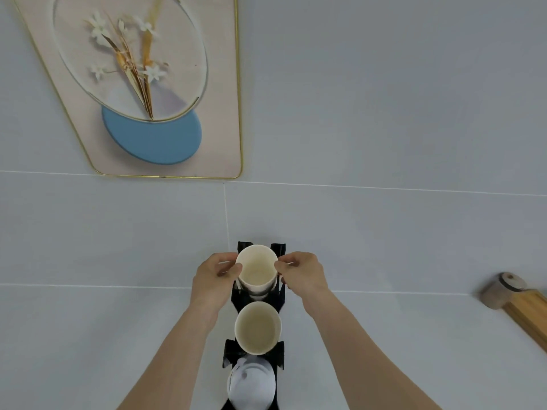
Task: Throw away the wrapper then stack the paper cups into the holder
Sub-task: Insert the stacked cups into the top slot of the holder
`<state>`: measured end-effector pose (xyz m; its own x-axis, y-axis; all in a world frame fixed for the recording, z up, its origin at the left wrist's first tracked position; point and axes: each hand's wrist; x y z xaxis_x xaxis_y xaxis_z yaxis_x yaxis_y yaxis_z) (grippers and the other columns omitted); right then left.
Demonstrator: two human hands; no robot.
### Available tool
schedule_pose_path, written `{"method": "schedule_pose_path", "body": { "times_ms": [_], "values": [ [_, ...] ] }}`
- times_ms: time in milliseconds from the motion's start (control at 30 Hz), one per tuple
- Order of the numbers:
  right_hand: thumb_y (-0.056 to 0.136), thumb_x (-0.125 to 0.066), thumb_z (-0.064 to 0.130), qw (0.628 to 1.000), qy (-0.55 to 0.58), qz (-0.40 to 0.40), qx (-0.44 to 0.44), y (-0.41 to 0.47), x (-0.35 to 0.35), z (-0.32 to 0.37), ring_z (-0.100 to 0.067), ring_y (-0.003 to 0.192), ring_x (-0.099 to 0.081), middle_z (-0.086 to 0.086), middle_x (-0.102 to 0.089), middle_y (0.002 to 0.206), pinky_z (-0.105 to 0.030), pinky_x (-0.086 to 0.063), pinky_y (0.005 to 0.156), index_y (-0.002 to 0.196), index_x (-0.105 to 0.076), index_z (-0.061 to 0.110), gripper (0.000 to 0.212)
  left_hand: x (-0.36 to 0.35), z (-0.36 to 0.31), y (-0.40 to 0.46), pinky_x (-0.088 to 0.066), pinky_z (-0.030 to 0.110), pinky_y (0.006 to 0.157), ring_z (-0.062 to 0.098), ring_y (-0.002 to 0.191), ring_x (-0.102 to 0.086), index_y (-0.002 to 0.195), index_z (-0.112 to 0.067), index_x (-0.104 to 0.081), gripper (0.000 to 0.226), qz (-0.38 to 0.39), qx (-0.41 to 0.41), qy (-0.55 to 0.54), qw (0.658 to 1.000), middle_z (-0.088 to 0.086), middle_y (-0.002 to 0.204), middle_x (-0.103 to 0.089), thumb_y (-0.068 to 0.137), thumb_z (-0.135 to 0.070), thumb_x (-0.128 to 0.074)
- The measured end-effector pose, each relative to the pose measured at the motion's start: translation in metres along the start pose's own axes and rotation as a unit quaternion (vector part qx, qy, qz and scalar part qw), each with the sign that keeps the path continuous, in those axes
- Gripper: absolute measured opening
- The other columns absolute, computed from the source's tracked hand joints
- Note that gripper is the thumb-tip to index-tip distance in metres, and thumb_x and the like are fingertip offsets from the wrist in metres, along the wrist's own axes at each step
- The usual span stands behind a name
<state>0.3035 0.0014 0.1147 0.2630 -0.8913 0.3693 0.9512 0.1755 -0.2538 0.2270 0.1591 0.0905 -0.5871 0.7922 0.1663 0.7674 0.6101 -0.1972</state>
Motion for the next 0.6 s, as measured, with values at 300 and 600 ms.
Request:
{"method": "schedule_pose_path", "body": {
  "times_ms": [300, 600],
  "values": [
    [0.090, -0.066, 0.017, 0.999, -0.035, -0.020, -0.034, 0.009, -0.012, -0.020, -0.022, 0.095, -0.068, 0.000, -0.074, 0.103, -0.032, -0.053, 0.084, 0.108, -0.078, 0.018, 0.021, -0.007, 0.013, 0.020, -0.048, 0.034, 0.087, 0.022, 0.104, -0.066, 0.104, -0.024, -0.074, 0.019, -0.005, 0.062, 0.047, 0.997, 0.000, 0.106, -0.074, 0.090, -0.017, -0.064],
    [0.087, -0.066, 0.020, 0.997, -0.031, -0.048, -0.046, 0.012, -0.019, -0.026, -0.017, 0.083, -0.066, 0.005, -0.075, 0.095, -0.029, -0.051, 0.074, 0.100, -0.079, 0.022, 0.018, -0.013, 0.012, 0.025, -0.055, 0.037, 0.084, 0.014, 0.079, -0.063, 0.099, -0.025, -0.074, 0.019, -0.037, 0.087, 0.064, 0.993, -0.004, 0.097, -0.072, 0.086, -0.016, -0.065]
  ]
}}
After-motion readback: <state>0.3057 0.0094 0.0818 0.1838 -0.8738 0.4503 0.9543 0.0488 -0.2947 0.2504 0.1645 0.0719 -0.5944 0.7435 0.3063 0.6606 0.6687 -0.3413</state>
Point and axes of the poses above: each hand's wrist, its own y-axis towards the middle knuckle, its own x-axis out of the back of the hand, z = x × y
